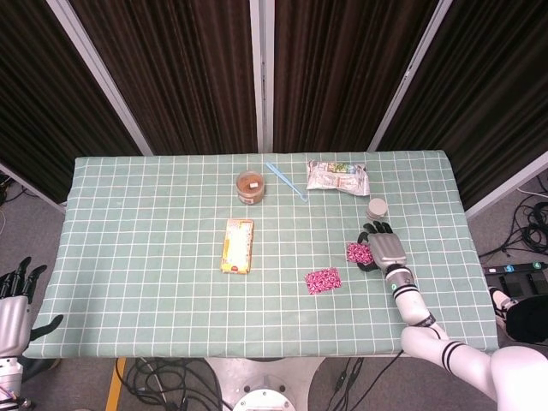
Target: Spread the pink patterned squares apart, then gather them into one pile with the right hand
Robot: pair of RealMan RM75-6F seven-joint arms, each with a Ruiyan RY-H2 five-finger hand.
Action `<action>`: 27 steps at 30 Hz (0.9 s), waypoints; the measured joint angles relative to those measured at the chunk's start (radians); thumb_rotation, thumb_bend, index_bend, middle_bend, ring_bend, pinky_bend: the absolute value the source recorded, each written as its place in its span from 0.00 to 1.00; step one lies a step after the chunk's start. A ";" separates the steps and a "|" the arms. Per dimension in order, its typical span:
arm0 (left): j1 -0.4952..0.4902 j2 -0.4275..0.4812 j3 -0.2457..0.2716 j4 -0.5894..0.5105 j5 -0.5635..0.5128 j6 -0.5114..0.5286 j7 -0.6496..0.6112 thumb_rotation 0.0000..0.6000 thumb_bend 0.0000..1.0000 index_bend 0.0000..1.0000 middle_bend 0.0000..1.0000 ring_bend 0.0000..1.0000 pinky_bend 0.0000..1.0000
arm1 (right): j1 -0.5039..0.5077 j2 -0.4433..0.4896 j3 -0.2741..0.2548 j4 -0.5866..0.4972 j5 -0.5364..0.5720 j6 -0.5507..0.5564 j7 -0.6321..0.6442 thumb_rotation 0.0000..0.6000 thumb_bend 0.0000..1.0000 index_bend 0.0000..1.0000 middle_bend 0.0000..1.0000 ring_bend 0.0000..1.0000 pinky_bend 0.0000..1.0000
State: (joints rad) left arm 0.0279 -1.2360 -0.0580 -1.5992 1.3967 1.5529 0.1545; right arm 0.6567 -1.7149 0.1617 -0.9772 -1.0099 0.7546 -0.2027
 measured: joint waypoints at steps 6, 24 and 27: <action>-0.002 -0.001 -0.001 0.000 0.001 -0.001 0.002 1.00 0.16 0.21 0.15 0.14 0.14 | -0.001 0.050 0.006 -0.092 -0.056 0.031 0.024 0.87 0.14 0.41 0.11 0.00 0.00; 0.011 0.002 0.006 -0.004 -0.007 0.004 0.002 1.00 0.16 0.21 0.15 0.14 0.15 | 0.065 0.078 -0.081 -0.269 -0.296 0.003 0.068 0.87 0.14 0.39 0.11 0.00 0.00; 0.009 0.000 0.004 -0.004 -0.006 0.003 0.002 1.00 0.16 0.21 0.15 0.14 0.14 | 0.067 0.068 -0.088 -0.259 -0.299 0.000 0.065 0.87 0.14 0.38 0.11 0.00 0.00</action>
State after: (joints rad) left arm 0.0365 -1.2355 -0.0538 -1.6031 1.3908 1.5563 0.1564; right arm 0.7240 -1.6468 0.0736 -1.2358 -1.3093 0.7543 -0.1373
